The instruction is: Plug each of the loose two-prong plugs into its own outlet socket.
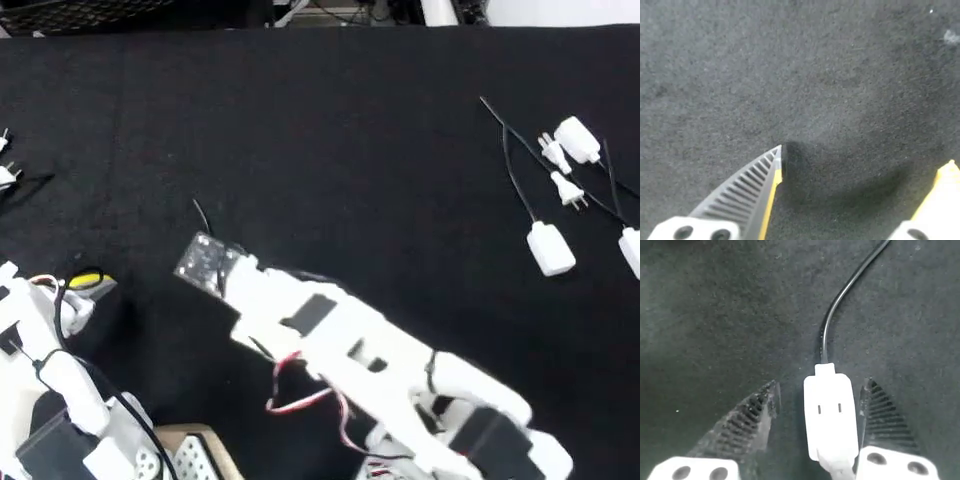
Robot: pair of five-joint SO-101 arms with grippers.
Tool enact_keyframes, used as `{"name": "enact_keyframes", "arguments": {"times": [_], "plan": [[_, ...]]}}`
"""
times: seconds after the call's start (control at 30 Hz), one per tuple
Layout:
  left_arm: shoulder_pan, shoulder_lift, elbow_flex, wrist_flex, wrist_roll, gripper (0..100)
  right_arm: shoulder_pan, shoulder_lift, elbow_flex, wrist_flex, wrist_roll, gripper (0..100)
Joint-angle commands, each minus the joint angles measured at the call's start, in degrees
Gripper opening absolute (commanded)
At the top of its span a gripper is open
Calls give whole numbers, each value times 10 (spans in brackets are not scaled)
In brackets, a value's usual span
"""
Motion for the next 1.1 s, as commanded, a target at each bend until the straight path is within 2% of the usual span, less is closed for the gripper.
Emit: {"name": "enact_keyframes", "arguments": {"times": [0.0,0.37,0.63,0.83,1.07], "plan": [[1,-18,-2,-5,-2,447,10,19,-37,3,0,265],[13,-18,-2,-5,-2,447,100,65,-58,3,71,265],[22,-15,-2,-5,-2,447,103,100,-89,26,71,263],[22,-17,-2,-6,2,447,104,167,-164,76,71,111],[23,-18,-2,-6,2,447,104,233,-243,132,67,97]]}}
